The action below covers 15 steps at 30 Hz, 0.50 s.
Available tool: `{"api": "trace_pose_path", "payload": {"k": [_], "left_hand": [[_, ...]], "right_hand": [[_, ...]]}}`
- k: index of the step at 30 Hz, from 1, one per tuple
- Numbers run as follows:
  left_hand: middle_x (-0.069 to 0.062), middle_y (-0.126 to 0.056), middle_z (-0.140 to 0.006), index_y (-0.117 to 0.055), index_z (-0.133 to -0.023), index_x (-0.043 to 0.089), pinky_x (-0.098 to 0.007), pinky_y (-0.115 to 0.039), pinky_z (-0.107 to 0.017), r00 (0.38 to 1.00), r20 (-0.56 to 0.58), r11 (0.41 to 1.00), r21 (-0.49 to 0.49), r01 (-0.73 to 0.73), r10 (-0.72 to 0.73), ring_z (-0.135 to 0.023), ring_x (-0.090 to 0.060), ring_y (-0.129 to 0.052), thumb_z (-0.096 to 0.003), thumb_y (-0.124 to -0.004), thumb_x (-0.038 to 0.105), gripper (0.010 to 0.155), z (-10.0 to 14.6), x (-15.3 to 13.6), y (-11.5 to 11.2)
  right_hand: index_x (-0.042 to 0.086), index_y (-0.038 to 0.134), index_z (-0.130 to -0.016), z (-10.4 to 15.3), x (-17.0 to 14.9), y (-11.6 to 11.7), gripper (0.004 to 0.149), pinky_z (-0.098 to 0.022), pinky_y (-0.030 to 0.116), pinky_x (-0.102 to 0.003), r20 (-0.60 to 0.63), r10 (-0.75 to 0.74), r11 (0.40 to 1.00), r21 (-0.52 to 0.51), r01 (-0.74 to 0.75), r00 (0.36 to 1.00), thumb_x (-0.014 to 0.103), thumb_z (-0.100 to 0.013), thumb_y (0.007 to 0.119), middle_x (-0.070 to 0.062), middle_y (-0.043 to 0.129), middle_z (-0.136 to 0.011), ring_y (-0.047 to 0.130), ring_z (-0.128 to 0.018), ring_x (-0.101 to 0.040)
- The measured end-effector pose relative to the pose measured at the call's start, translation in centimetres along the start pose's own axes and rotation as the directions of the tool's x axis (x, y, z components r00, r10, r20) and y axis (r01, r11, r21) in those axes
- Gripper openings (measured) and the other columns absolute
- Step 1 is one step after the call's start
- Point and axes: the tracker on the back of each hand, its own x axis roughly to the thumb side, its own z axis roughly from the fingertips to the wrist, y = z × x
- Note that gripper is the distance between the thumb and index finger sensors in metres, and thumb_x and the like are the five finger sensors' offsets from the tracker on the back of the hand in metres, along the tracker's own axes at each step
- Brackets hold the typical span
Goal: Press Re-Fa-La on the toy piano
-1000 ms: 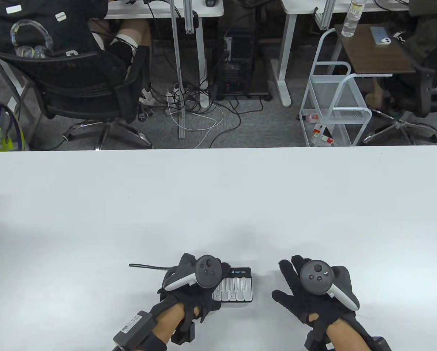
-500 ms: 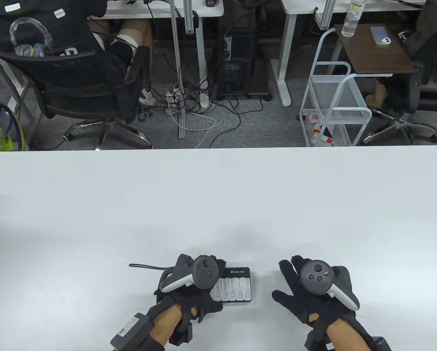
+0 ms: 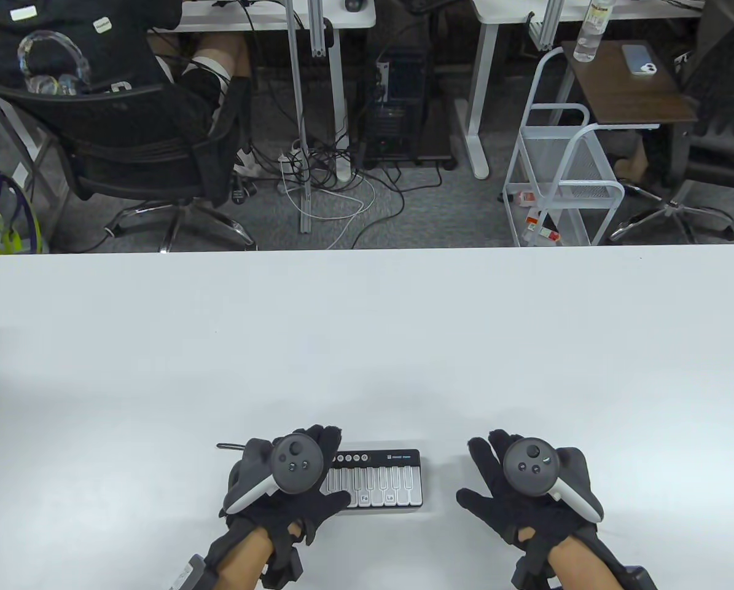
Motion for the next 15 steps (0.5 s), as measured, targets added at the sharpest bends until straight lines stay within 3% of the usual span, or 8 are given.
{"api": "trace_pose_path", "payload": {"k": [15], "left_hand": [[-0.007, -0.045, -0.115, -0.043, -0.108, 0.023, -0.056, -0.033, -0.076, 1.000, -0.027, 1.000, 0.027, 0.015, -0.014, -0.108, -0.038, -0.047, -0.0458, -0.073, 0.057, 0.077, -0.76, -1.11, -0.79]], "right_hand": [[0.024, 0.028, -0.105, -0.07, -0.09, 0.20, 0.083, -0.069, 0.018, -0.068, -0.013, 0.002, 1.000, 0.012, -0.002, 1.000, 0.059, -0.042, 0.069, -0.013, 0.009, -0.111, 0.008, -0.103, -0.049]]}}
